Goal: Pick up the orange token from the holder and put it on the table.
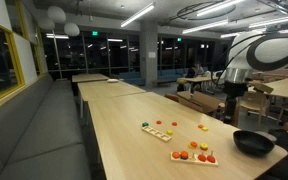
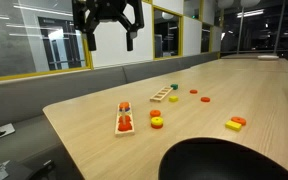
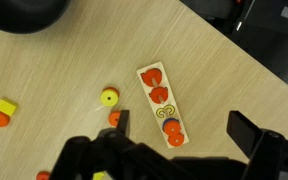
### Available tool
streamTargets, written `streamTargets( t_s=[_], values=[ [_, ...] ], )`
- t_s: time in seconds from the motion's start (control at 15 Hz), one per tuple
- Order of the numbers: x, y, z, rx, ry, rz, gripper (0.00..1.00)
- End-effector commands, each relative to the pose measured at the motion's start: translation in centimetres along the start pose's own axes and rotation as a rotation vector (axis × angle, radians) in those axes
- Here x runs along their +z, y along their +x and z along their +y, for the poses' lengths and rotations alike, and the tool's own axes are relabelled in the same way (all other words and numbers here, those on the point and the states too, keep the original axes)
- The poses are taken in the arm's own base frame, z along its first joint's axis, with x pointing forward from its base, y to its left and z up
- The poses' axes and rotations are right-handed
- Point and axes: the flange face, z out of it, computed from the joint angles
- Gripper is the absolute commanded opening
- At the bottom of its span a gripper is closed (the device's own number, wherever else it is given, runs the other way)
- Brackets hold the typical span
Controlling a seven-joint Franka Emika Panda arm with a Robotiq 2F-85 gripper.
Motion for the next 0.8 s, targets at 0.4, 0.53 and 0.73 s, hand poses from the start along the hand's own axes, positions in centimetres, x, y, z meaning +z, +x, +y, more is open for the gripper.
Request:
streamTargets(
  t_s=[0.4,0.53,0.73],
  values=[
    [-0.6,0.1,0.1,0.001,-0.003,0.010,1.00],
    [-0.1,0.2,-0.2,-0.029,-0.010,0.000,1.00],
    [0.8,0.6,-0.7,-0.106,-0.006,-0.017,1.00]
  ],
)
